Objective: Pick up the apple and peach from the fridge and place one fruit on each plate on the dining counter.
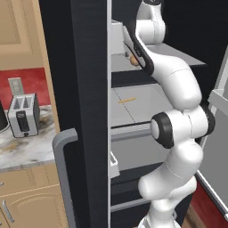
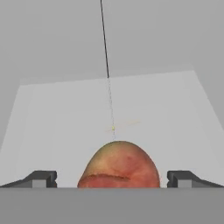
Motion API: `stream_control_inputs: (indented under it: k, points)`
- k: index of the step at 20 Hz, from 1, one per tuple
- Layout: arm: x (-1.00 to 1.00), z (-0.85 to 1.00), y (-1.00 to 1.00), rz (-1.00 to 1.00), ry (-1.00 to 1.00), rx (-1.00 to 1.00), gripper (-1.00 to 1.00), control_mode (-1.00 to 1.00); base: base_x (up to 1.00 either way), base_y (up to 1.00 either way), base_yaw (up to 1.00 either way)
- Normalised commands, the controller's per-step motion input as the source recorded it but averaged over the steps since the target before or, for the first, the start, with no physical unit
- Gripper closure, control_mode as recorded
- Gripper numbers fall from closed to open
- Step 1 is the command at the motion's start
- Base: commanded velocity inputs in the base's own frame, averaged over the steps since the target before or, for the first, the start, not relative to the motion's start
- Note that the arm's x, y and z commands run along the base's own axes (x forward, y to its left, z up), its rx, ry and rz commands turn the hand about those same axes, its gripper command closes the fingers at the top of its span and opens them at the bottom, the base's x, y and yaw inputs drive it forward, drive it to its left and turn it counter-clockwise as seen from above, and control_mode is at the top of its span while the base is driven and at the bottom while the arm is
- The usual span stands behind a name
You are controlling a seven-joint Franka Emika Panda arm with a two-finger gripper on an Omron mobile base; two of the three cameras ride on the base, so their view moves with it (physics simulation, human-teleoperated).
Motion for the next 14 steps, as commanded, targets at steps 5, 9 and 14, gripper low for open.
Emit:
stream_control_inputs:
  k: [5,9,14]
  points:
    - [-0.03,0.00,-0.11,0.00,0.10,0.00,-1.00,-1.00,0.00,0.00,0.00]
    - [-0.11,0.00,-0.15,0.00,0.04,0.00,-1.00,-1.00,0.00,0.00,0.00]
    - [0.10,-0.06,0.01,0.00,0.00,0.00,-1.00,-1.00,0.00,0.00,0.00]
